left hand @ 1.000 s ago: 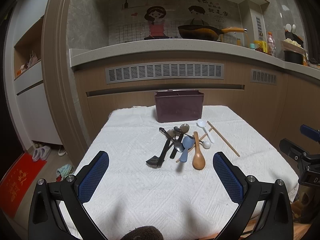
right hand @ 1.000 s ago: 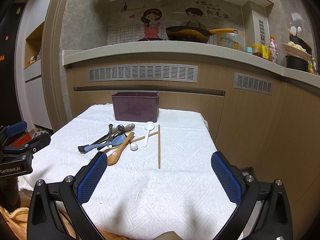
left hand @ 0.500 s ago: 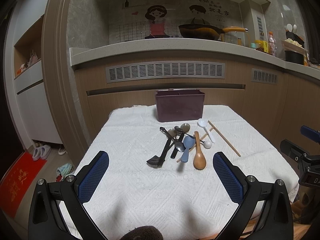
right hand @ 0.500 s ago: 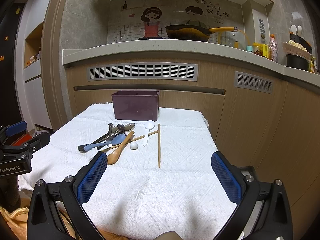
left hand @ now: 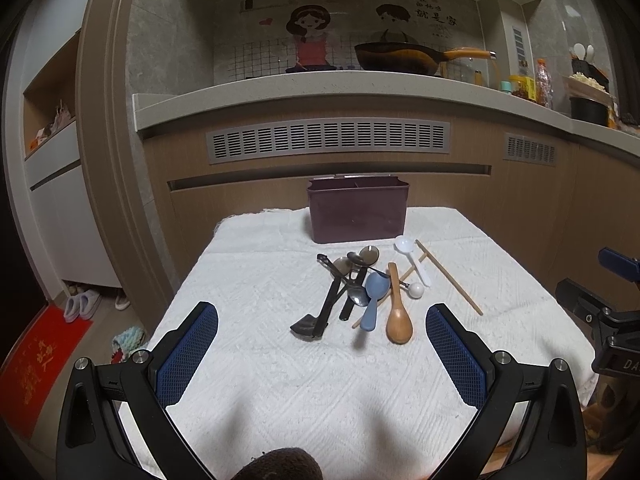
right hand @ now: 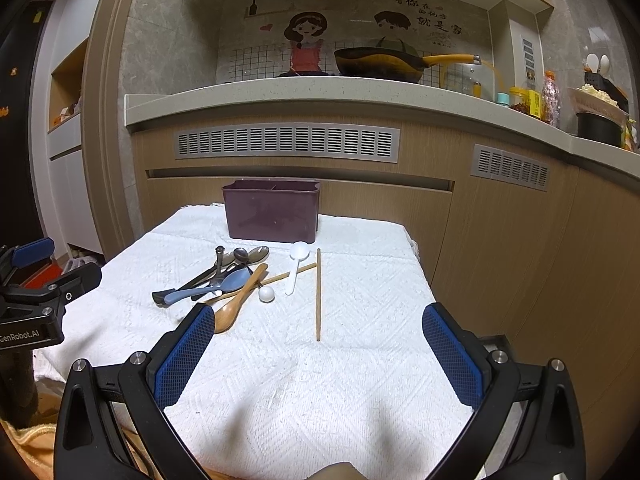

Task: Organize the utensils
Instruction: 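Lower the right gripper onto the pile and grasp a brown-bowled metal spoon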

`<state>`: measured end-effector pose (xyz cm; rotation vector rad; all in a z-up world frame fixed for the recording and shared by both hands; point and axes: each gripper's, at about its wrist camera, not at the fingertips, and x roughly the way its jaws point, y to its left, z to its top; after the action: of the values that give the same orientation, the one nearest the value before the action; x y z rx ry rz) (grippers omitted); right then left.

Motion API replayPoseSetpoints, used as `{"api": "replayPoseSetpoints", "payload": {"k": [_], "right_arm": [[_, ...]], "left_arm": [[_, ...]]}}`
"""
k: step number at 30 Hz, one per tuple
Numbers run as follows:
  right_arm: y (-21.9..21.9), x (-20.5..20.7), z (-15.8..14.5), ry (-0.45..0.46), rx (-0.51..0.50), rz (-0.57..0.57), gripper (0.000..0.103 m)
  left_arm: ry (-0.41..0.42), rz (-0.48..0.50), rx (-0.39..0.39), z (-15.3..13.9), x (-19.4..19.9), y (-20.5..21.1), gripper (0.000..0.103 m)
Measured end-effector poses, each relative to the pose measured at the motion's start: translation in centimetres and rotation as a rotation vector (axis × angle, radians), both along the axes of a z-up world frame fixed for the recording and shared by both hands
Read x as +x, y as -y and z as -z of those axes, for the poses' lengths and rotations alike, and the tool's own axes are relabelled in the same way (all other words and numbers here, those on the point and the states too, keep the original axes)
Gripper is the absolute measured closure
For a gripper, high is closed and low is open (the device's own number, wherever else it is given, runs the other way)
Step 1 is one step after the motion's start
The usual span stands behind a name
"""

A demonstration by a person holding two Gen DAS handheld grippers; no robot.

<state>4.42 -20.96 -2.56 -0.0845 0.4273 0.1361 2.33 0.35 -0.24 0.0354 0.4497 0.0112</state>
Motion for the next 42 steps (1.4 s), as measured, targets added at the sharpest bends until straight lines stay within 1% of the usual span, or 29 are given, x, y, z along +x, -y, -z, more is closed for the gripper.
{"api": "replayPoseSetpoints", "payload": {"k": [7,13,17,23,31,37,39,42], "right_arm": [[-0.2,1.8,-0.3,-0.003,-0.018,-0.001,0.0],[-0.6,4.3,-0.2,-0.018,-0.038,-0.006,0.0],[-0.8,6.3,0.2,-0.037,-0.042,-0.011,0.0],[-1.4,9.6,0.7,-0.055,-0.046,-0.017,0.0],[-1.8,14.3,1.7,-0.096,-0.069,-0.001,0.0],[-1.8,17.2,2.8,-0.141,-0.08,0.012,0.0],[-1.9,18.1,3.1,-0.157,-0.085,0.01,0.0],[-2.2,20.0,3.5,-0.208,-0.083,-0.017,0.0]], "left_arm": [[-0.017,0.009,0.013,-0.2,2.0,0.4,0.0],[-0.038,0.014,0.026,0.0,4.4,0.7,0.0],[-0.075,0.016,0.021,0.5,6.7,0.7,0.0],[-0.106,0.021,0.03,1.0,10.3,0.5,0.0],[-0.202,0.07,-0.02,2.2,15.5,0.1,0.0],[-0.301,0.132,-0.064,3.6,18.9,0.1,0.0],[-0.305,0.137,-0.065,3.9,19.5,-0.3,0.0],[-0.279,0.115,-0.059,3.8,20.3,-1.5,0.0]]}}
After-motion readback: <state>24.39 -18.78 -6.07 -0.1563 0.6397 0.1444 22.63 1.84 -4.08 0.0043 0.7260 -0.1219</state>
